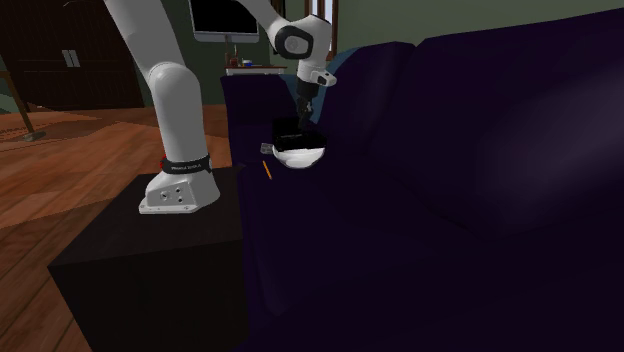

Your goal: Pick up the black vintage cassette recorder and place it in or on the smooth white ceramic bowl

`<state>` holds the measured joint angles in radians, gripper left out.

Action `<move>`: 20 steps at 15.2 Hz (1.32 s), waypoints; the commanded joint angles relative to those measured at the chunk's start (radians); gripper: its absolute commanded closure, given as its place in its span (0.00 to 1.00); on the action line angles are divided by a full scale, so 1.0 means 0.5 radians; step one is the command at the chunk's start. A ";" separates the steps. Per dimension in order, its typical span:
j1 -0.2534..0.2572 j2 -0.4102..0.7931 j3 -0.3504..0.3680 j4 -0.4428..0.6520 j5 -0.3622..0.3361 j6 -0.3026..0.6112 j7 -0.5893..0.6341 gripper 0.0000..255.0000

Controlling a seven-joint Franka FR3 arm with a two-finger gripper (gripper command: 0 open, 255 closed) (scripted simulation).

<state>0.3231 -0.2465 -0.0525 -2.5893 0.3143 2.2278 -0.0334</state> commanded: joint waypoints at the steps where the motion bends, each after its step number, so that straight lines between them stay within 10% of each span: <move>1: 0.000 0.002 0.000 -0.004 -0.001 -0.002 0.000 1.00; 3: 0.000 0.002 0.000 -0.004 -0.001 -0.002 0.000 1.00; 4: 0.000 0.003 0.000 -0.001 0.000 -0.003 0.001 0.00; 20: -0.047 -0.130 -0.032 0.144 -0.086 -0.284 0.044 0.00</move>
<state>0.2998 -0.3115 -0.0683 -2.5176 0.2715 2.0862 -0.0114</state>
